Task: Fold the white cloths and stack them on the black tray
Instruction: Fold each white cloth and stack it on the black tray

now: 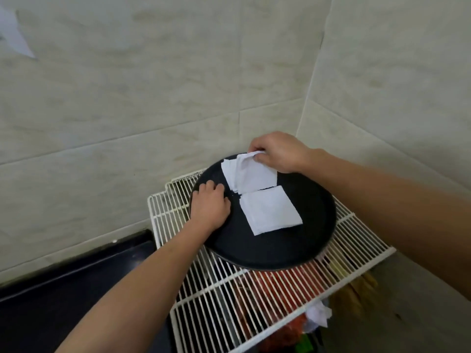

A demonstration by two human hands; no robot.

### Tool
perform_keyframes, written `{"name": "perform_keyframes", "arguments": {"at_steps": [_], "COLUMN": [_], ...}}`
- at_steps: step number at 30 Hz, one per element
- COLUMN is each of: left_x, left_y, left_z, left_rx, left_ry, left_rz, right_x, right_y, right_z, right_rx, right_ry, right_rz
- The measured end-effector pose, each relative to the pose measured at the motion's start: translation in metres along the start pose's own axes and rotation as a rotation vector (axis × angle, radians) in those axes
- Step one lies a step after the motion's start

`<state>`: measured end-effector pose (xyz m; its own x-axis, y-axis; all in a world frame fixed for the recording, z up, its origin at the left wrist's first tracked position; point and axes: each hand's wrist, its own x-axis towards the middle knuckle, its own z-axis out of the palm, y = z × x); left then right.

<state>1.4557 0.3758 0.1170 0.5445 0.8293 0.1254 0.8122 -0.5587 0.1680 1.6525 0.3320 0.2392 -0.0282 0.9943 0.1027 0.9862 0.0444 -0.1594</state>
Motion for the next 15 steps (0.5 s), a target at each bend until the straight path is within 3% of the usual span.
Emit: {"name": "perform_keyframes", "arguments": {"at_steps": [10,15], "left_x": [0.004,0.007], "left_y": [0.001,-0.007], "left_z": [0.002,0.007], "left_rx": [-0.049,-0.229], "left_ry": [0.056,0.282], "left_rz": [-0.024,0.055], "right_x": [0.096,0.103], "right_y": [0.020,0.026], "right_z": [0.055,0.087], "right_rx": [-0.053,-0.049], "right_ry": [-0.151,-0.144], "right_rz": [-0.005,0.019]}}
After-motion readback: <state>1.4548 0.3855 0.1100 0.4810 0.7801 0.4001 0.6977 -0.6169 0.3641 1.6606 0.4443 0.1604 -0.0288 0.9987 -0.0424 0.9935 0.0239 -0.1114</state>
